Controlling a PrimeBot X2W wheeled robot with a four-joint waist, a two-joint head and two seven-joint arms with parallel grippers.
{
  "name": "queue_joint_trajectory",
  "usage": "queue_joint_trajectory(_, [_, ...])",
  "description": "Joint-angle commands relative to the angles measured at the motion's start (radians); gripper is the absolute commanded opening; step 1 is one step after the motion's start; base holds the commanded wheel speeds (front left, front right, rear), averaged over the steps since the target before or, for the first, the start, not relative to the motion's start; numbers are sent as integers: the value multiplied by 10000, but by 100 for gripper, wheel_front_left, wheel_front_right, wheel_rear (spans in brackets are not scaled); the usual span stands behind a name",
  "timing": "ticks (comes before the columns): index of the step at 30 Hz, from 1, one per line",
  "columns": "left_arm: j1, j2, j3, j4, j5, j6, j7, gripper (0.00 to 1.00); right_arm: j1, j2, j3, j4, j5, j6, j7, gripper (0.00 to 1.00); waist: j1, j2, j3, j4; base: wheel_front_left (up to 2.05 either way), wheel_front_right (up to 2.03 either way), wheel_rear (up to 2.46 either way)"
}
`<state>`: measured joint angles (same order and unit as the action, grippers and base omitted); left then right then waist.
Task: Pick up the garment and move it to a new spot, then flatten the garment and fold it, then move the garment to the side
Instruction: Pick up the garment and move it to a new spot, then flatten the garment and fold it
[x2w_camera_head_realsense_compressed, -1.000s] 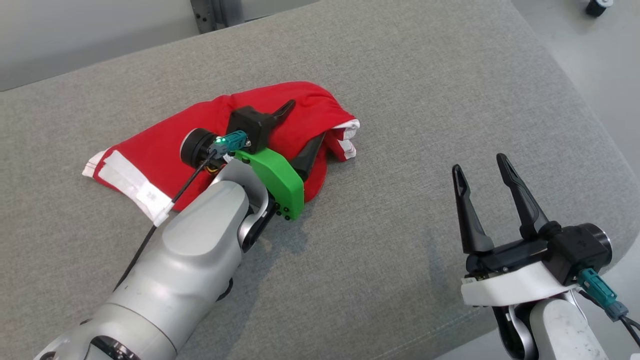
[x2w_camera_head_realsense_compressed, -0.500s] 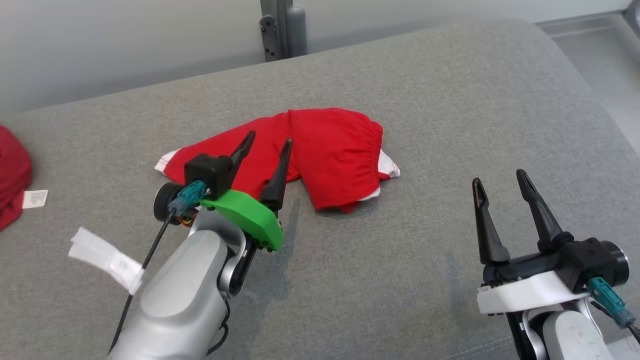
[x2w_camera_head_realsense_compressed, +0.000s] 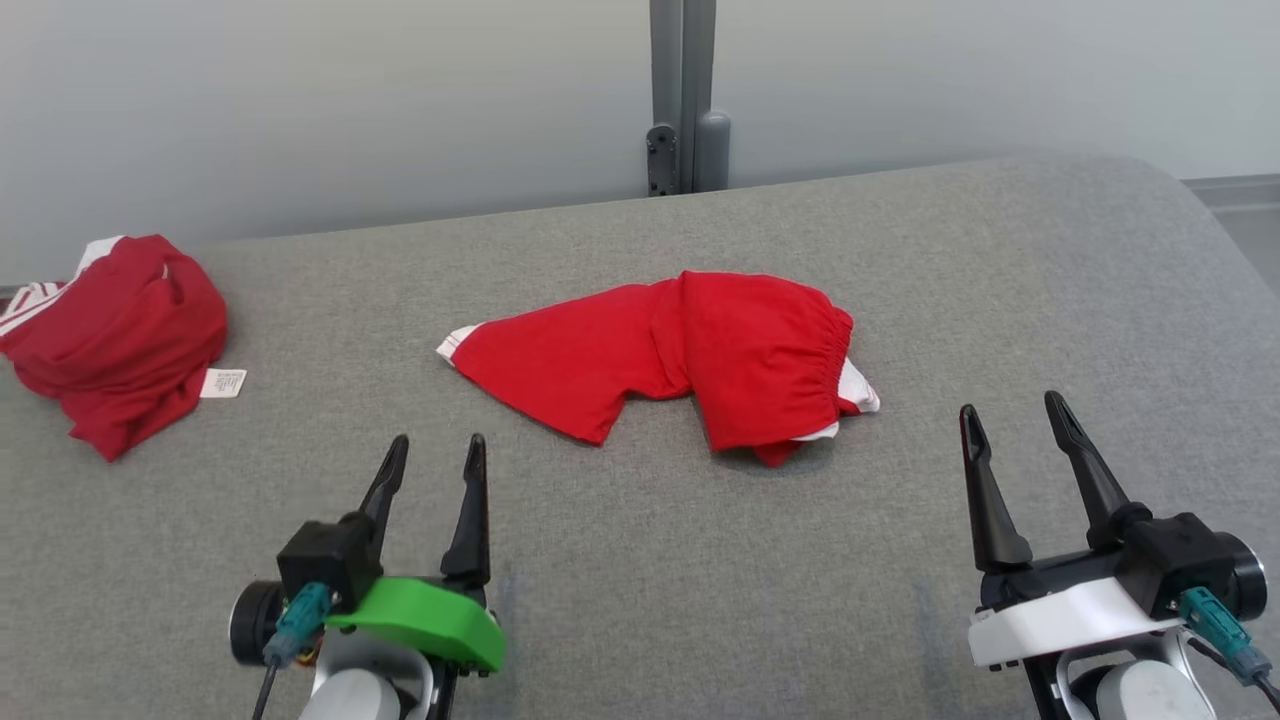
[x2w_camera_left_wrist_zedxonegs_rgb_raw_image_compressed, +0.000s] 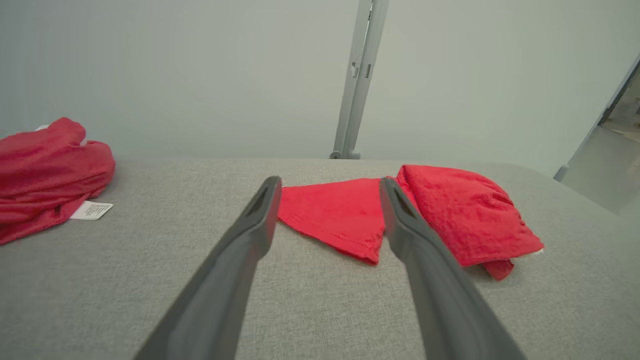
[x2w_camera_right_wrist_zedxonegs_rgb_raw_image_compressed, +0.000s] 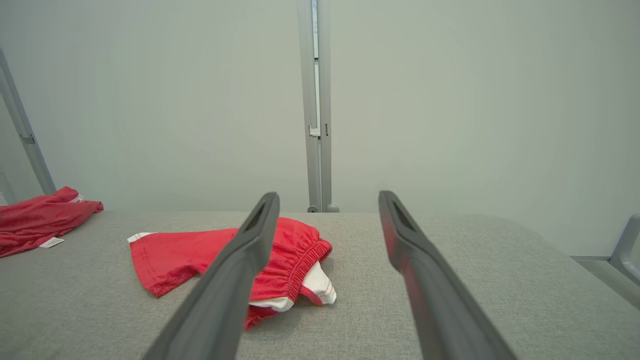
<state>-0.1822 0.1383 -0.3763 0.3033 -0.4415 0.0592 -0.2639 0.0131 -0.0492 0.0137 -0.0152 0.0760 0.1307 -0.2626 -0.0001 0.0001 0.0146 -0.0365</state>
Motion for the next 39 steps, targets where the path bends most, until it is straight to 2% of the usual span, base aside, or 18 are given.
queue_joint_trajectory(1, [422, -39, 194, -194, 117, 85, -8, 100, 147, -23, -35, 35, 81, 1, -33, 100, 1, -1, -286, 300, 0, 0, 0])
queue_joint_trajectory(5, [1288, -197, 742, -769, 501, 153, -7, 100, 321, -22, -111, 157, 179, 1, -33, 100, 1, -1, -338, 392, 0, 0, 0])
queue_joint_trajectory(7, [1578, -273, 882, -975, 579, -17, -7, 100, 378, -22, -160, 229, 226, 1, -33, 100, 1, -1, -337, 435, 0, 0, 0])
queue_joint_trajectory(18, [2106, -522, 1652, -1295, 1252, -328, -9, 100, 461, -22, -109, 626, 385, 1, -33, 100, 1, -1, -296, 369, 0, 0, 0])
queue_joint_trajectory(39, [1994, -807, 1911, -1045, 1815, -704, -9, 100, 322, -22, -207, 813, 382, 1, -33, 100, 1, -1, -138, 480, 0, 0, 0])
